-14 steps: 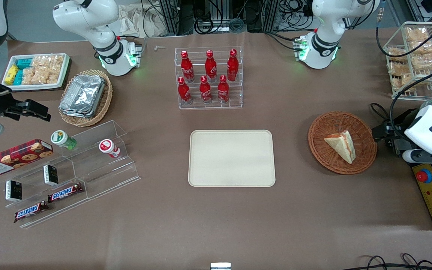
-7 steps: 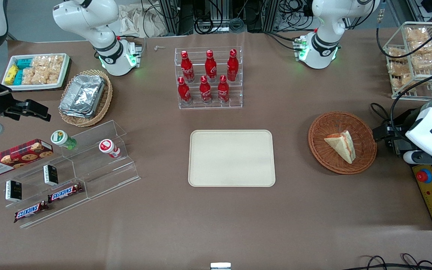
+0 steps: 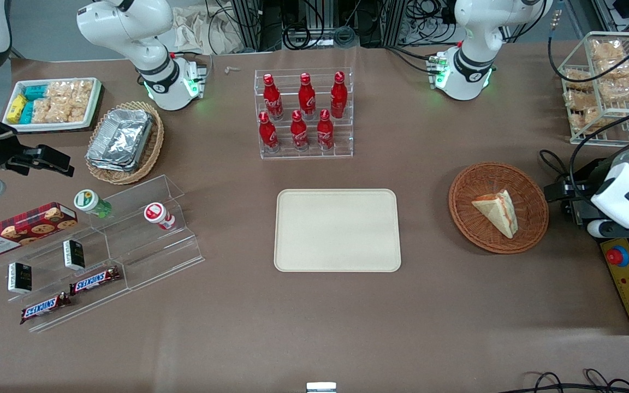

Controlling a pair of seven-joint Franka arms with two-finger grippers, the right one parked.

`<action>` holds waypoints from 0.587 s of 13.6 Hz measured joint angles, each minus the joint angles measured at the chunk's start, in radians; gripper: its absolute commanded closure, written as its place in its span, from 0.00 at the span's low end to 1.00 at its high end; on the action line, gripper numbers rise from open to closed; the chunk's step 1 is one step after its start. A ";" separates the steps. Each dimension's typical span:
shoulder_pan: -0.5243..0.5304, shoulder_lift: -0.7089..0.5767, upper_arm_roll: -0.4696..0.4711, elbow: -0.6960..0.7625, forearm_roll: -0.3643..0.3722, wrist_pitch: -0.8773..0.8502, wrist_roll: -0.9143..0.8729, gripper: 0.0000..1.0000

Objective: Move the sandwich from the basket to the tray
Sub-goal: 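Move the left gripper over the wrapped sandwich in the wicker basket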

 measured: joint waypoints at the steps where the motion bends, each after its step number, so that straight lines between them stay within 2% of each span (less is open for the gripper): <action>1: 0.013 -0.034 0.000 -0.063 -0.008 0.042 -0.004 0.00; 4: 0.033 -0.112 0.003 -0.226 -0.023 0.128 -0.014 0.00; 8: 0.033 -0.128 0.002 -0.373 -0.023 0.239 -0.122 0.01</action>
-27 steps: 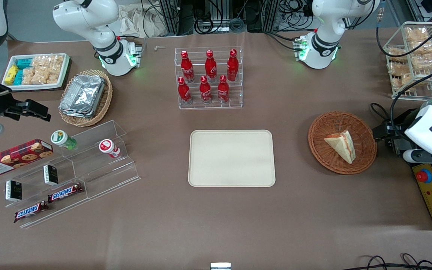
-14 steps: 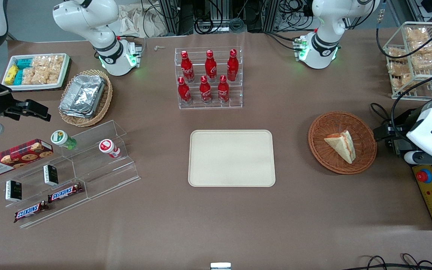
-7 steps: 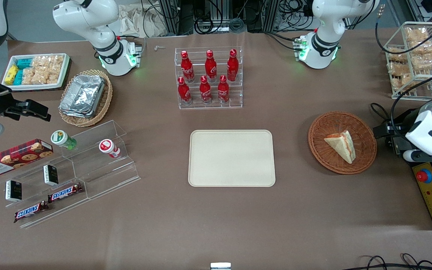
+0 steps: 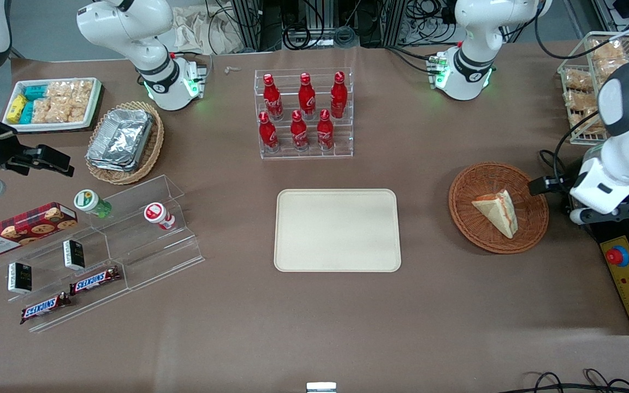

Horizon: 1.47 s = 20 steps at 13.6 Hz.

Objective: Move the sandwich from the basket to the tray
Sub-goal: 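Move the left gripper over the wrapped sandwich in the wicker basket, then lower the left gripper and close it on the sandwich's wrapped edge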

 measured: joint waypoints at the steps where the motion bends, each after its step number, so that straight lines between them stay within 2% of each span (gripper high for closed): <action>1: 0.000 -0.002 0.000 -0.036 -0.001 0.033 -0.013 0.00; 6: 0.000 0.008 -0.002 -0.215 -0.008 0.202 -0.145 0.00; 9: 0.000 0.047 -0.002 -0.271 -0.011 0.254 -0.227 0.00; 16: 0.001 0.119 0.001 -0.314 -0.011 0.367 -0.341 0.01; 20: 0.001 0.130 0.002 -0.319 -0.012 0.393 -0.391 0.06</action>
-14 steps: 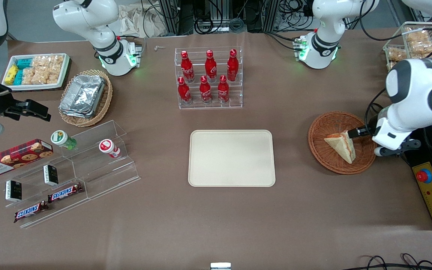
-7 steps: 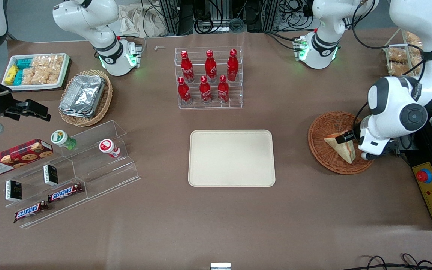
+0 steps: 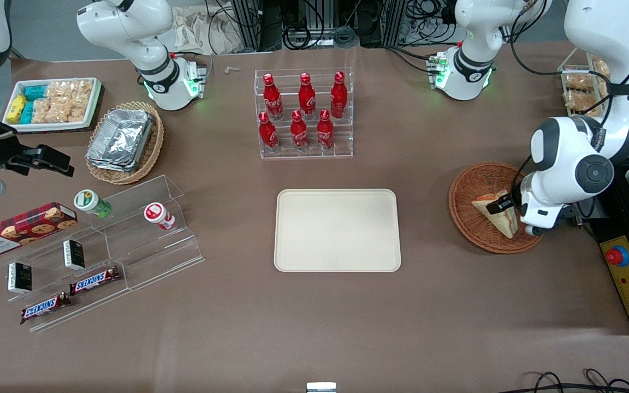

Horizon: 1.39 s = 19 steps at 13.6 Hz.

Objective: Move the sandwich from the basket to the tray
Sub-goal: 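Lower the left gripper and close it on the sandwich's wrapped edge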

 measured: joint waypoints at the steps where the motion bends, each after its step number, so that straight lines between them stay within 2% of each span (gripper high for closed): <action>1: 0.000 0.005 0.000 -0.006 0.000 0.014 -0.017 0.09; 5: 0.000 0.021 0.000 -0.013 0.000 0.030 -0.048 0.28; 8: 0.000 0.025 0.000 -0.015 0.000 0.030 -0.064 0.58; 10: 0.000 0.026 0.000 -0.015 0.000 0.030 -0.075 0.71; 14: 0.000 0.012 -0.003 -0.002 0.000 0.019 -0.095 0.73; 15: -0.001 0.002 -0.005 0.016 0.000 -0.008 -0.096 0.77; 19: -0.012 -0.026 -0.031 0.212 0.000 -0.249 -0.097 0.90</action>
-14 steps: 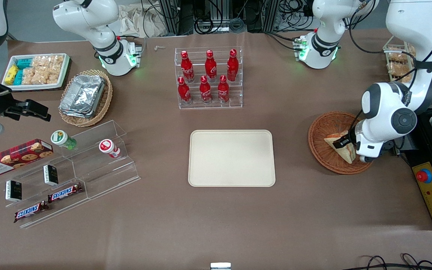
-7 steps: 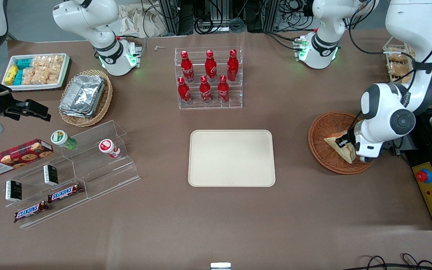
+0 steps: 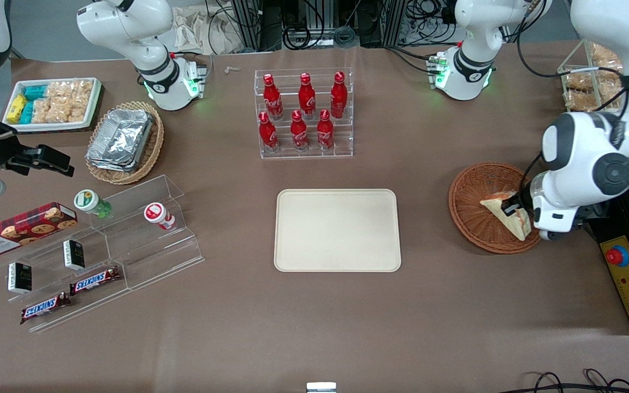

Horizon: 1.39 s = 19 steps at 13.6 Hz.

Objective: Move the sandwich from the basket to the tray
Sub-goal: 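Lower the left gripper and close it on the sandwich's wrapped edge, then lift the sandwich and carry it with the left gripper toward the cream tray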

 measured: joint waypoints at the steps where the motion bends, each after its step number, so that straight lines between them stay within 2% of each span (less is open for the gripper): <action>1: -0.005 0.000 -0.016 0.057 -0.004 -0.049 0.000 0.93; 3: -0.013 0.002 -0.059 0.144 -0.016 -0.097 -0.005 0.96; 8: -0.018 0.048 -0.186 0.300 -0.020 -0.190 -0.007 0.93; 10: -0.018 0.078 -0.235 0.329 -0.020 -0.191 -0.007 0.89; 13: -0.019 0.123 -0.309 0.369 -0.014 -0.191 -0.006 0.89; 17: -0.023 0.208 -0.415 0.375 0.015 -0.162 -0.009 0.89; 19: -0.064 0.260 -0.437 0.375 0.052 -0.128 -0.028 0.89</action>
